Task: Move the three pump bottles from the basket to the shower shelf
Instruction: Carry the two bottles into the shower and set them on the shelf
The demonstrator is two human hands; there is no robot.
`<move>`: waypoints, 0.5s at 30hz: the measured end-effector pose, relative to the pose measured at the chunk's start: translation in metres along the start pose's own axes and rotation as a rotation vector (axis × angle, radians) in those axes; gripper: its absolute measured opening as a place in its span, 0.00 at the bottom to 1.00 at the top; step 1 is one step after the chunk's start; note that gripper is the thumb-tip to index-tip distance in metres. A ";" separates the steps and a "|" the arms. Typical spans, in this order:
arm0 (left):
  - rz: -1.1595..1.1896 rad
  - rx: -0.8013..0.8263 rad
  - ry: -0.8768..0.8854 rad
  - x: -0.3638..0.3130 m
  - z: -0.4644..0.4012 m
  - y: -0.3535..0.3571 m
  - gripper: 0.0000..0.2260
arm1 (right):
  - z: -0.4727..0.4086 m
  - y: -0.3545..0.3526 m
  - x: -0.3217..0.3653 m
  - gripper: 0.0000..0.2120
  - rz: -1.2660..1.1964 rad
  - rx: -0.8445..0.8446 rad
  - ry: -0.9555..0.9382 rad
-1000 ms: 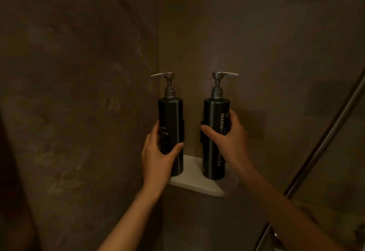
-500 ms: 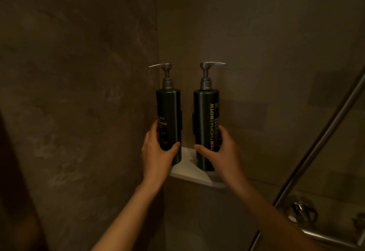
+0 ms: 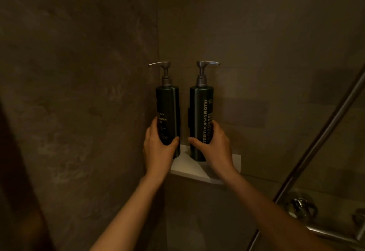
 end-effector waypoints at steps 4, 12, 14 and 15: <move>-0.038 0.033 -0.001 -0.003 0.002 -0.001 0.35 | 0.002 -0.004 0.002 0.35 0.013 -0.001 0.006; -0.160 0.069 0.017 -0.022 0.048 -0.015 0.30 | 0.036 -0.032 0.015 0.31 0.089 -0.048 -0.106; -0.289 0.069 0.084 -0.030 0.065 -0.020 0.27 | 0.051 -0.040 0.016 0.30 0.121 -0.032 -0.146; -0.363 0.070 0.111 -0.033 0.075 -0.023 0.25 | 0.060 -0.044 0.016 0.29 0.136 -0.038 -0.173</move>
Point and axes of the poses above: each hand's wrist, its own z-axis away from the middle knuckle, its own y-axis out of the palm, x = y × z, the point moved 5 cm from there along -z, towards the middle knuckle, and after that the axes turned 1 degree about -y, right-handed, at the moved point
